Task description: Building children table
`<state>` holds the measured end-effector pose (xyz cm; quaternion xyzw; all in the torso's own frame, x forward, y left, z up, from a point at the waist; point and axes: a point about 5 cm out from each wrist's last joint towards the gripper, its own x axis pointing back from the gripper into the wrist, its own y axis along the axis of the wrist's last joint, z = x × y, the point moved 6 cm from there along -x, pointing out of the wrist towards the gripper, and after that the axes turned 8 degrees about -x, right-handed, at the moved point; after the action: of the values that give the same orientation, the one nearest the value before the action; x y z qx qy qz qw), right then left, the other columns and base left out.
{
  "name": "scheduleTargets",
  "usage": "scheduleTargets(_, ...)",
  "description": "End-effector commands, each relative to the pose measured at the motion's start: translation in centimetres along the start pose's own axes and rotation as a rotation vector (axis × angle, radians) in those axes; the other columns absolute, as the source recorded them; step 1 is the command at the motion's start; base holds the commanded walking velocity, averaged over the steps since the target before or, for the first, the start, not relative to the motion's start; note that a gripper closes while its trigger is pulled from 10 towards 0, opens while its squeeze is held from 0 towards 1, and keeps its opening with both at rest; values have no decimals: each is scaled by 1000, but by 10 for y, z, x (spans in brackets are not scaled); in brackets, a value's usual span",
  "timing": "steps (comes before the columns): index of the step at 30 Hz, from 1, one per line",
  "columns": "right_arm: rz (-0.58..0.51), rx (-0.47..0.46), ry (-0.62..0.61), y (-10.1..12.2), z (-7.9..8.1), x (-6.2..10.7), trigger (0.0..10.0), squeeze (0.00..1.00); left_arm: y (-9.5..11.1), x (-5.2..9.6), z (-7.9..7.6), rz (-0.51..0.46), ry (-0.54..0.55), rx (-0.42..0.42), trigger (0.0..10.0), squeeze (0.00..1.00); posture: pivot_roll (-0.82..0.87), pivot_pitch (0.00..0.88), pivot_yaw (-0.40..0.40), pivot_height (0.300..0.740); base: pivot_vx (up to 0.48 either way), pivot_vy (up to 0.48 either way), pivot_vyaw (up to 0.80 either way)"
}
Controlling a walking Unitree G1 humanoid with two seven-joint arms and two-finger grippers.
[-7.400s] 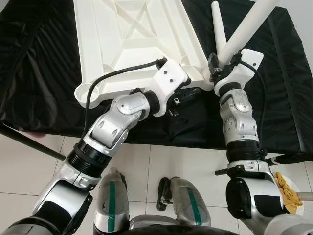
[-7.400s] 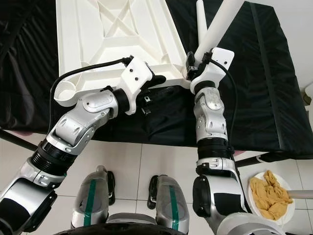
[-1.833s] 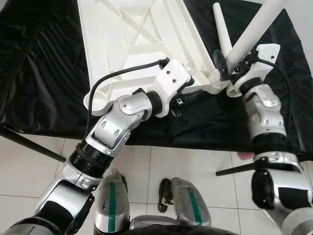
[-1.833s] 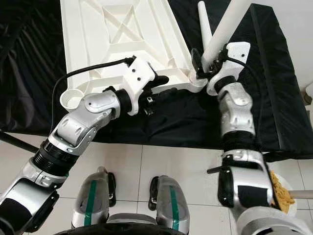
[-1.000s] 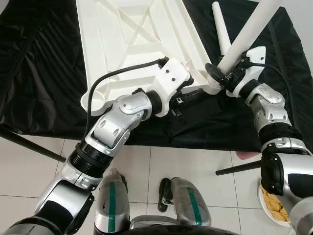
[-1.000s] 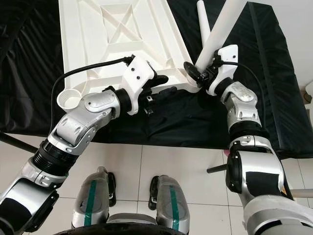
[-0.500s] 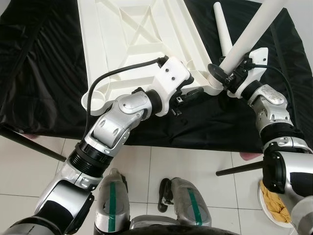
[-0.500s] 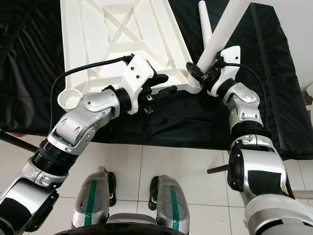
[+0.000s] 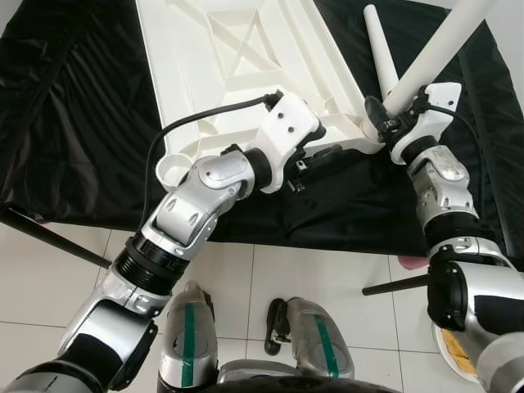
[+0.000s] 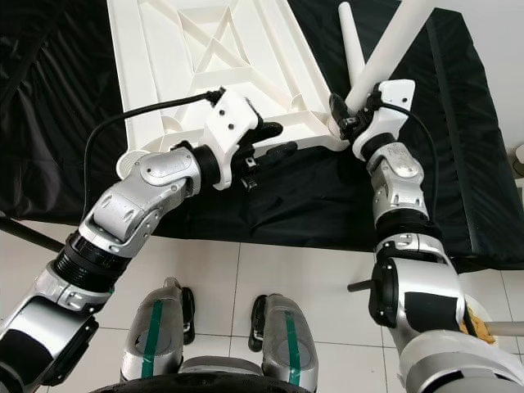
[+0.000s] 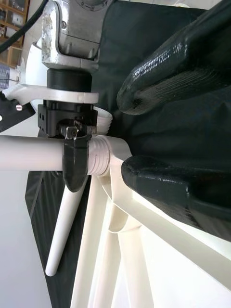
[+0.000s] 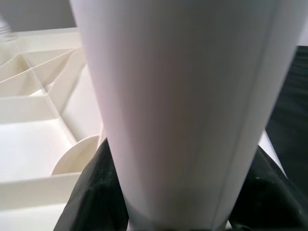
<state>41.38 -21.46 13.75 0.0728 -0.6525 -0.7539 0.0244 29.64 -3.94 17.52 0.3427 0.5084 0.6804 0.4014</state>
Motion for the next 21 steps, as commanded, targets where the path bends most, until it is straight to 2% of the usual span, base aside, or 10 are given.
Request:
scheduleTargets(1,-21,-19,-108,2,-14,3,10000,0,4,-1,-7,-11,-65,-18,10000,0,25,19,-53,740,0,0,0)
scheduleTargets(4,-21,-19,-108,2,-14,3,10000,0,4,-1,-7,-11,-65,-18,10000,0,25,19,-53,740,0,0,0)
scheduleTargets(5,-40,-27,-218,0,-18,5,10000,0,4,-1,-7,-11,-67,-18,10000,0,23,9,-53,740,0,0,0)
scheduleTargets(6,-51,-29,-257,-1,-18,6,10000,0,4,-1,-7,-11,-68,-18,10000,0,23,9,-53,740,0,0,0)
scheduleTargets(9,-57,-31,-280,-1,-17,7,10000,0,4,-1,-7,-11,-69,-18,10000,0,23,9,-53,740,0,0,0)
scheduleTargets(10,-71,-23,-335,-3,-11,10,10000,0,4,-1,-8,-12,-72,-20,10000,0,22,4,-53,740,0,0,0)
scheduleTargets(14,-75,-19,-380,-5,-8,12,10000,0,4,-2,-9,-13,-74,-20,10000,0,22,4,-53,740,0,0,0)
scheduleTargets(17,-84,-10,-443,-10,7,15,10000,0,4,-3,-9,-15,-77,-22,10000,0,22,0,-56,740,0,0,0)
scheduleTargets(21,-90,-12,-456,-11,29,13,10000,0,4,-4,-9,-16,-79,-24,10000,0,26,0,-59,740,0,0,0)
